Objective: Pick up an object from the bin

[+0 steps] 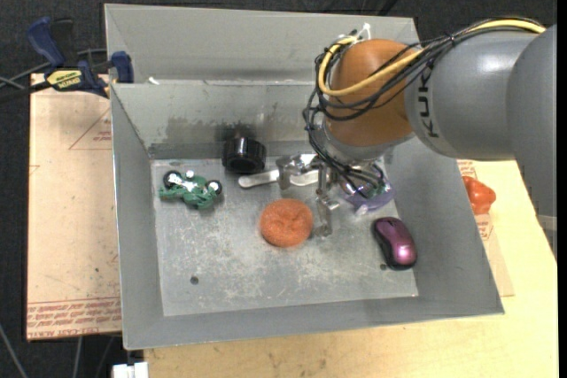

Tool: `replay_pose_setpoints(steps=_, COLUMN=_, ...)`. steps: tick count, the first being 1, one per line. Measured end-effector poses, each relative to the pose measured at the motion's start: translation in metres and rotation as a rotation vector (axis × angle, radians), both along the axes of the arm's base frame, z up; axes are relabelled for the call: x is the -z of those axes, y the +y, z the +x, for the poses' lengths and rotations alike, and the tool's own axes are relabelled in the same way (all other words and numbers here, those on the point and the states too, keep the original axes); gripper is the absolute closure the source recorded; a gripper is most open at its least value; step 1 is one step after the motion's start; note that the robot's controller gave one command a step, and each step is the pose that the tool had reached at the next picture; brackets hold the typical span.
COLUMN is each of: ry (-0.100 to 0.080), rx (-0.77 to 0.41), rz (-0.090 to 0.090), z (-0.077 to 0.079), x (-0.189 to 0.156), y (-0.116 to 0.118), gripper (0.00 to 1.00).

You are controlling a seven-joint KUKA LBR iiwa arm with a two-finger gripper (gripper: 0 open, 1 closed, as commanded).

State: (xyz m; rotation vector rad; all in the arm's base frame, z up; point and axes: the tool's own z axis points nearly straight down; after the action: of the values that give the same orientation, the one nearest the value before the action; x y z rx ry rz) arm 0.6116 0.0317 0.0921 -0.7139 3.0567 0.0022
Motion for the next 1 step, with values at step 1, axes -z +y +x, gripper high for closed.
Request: replay_pose_setpoints(steps=1, ry=0.003, rx=0.136, rz=0.002, z=0.0041, x=-0.0209, y=0.0173, gripper=0.0)
